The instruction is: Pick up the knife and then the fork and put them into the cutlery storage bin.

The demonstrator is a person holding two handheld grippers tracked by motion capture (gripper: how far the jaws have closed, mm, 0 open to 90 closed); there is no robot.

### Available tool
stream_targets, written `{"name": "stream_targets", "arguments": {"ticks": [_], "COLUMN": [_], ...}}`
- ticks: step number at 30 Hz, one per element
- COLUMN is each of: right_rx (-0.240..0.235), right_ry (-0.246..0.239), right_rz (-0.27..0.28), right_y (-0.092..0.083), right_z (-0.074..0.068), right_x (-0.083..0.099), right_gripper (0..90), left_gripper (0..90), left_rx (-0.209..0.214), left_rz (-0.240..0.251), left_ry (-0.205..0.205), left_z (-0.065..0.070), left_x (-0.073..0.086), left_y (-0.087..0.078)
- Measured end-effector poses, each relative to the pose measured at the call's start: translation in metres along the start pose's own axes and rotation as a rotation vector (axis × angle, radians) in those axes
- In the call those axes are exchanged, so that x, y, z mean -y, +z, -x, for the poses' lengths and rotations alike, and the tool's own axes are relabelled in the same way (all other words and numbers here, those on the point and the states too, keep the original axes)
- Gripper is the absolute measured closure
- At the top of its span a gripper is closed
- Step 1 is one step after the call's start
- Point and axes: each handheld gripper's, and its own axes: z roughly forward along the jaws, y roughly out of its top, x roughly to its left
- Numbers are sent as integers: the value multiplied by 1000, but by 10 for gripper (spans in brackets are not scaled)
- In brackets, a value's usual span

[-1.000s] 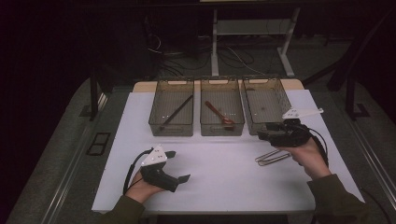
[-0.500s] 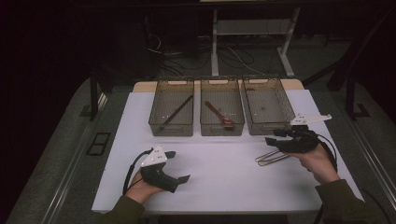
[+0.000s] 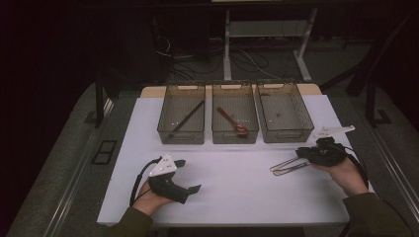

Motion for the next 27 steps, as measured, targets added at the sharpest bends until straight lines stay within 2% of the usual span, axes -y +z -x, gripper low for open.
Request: {"name": "stream_targets", "arguments": {"ticks": [4,10,21,27], "right_rx": [36,42,72,88], "right_ry": [14,21,6,-22], "right_rz": [-57,-107,-166,-194], "right_y": [7,12,17,20], "right_z": [10,20,22,19], "right_x": [7,14,16,14], "right_gripper": [878,888,889,890], "left_gripper": [0,0,0,0], "left_rx": [0,-1,1,3], "left_rz": [-1,-6,-4,-8], "left_ry": [-3,-1,1,5], "left_z": [0,1,-1,-1], "left_x": [0,-1,1,2], "left_y": [0,3,0,0]}}
